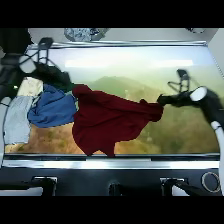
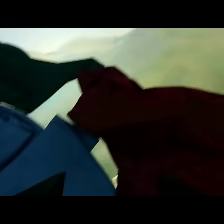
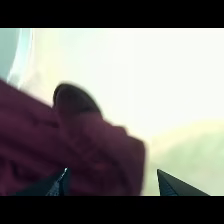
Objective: Fold the shirts.
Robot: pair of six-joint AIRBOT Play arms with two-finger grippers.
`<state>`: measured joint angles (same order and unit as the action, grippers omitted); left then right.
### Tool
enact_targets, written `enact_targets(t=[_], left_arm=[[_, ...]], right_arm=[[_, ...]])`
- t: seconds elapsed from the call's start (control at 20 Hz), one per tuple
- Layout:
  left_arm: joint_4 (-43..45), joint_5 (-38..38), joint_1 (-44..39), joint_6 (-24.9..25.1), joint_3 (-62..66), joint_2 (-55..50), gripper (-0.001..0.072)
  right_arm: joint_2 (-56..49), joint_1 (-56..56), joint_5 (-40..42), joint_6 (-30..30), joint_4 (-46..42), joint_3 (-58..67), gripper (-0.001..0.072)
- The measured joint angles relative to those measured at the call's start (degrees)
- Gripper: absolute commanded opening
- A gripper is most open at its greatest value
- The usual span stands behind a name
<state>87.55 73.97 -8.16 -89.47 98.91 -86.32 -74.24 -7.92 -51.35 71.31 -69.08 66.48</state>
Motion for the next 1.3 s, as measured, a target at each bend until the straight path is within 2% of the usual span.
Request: enact_targets(t=[0.15,0.2,0.25,0.4,0.6,0.9,0.95,1.1,1.2,1.25,1.3], left_arm=[[-6.6,7.4,7.3,2.0,-8.4,4.5,0.0682],[-9.5,8.1,9.1,2.4,-13.2,6.7,0.0682],[-12.2,7.8,10.6,2.9,-19.3,9.4,0.0682],[-19.5,4.2,12.3,3.6,-38.9,17.0,0.0684],[-28.6,-1.8,10.4,5.1,-57.9,22.6,0.0684],[-36.2,-13.4,3.2,5.7,-67.7,22.0,0.0674],[-38.2,-15.1,2.3,5.5,-68.1,21.6,0.0652],[-41.4,-20.6,0.3,5.2,-68.9,20.3,0.044],[-42.1,-24.6,-0.3,4.7,-69.2,19.6,0.0137],[-41.9,-26.2,-0.4,4.4,-69.3,19.3,0.003],[-42.0,-27.5,-0.5,4.3,-69.3,19.2,0.0029]], right_arm=[[0.7,-7.3,-6.1,-5.1,0.6,3.7,0.0655],[0.5,-9.2,-9.4,-6.9,0.6,4.1,0.0691],[0.1,-10.4,-12.3,-8.5,0.9,4.0,0.0693],[-1.6,-12.2,-20.0,-13.3,3.2,1.8,0.071],[-4.2,-11.5,-24.8,-17.9,8.6,-2.6,0.0711],[-8.3,-6.4,-24.8,-19.7,12.7,-7.7,0.0714],[-8.9,-5.2,-24.5,-20.0,13.0,-8.3,0.0714],[-11.0,-1.7,-23.3,-20.4,14.3,-9.5,0.0714],[-12.5,-0.2,-22.1,-20.6,16.3,-9.8,0.0713],[-13.1,0.8,-21.7,-20.7,17.3,-9.9,0.0713],[-13.7,1.9,-21.5,-20.8,18.5,-10.0,0.0713]])
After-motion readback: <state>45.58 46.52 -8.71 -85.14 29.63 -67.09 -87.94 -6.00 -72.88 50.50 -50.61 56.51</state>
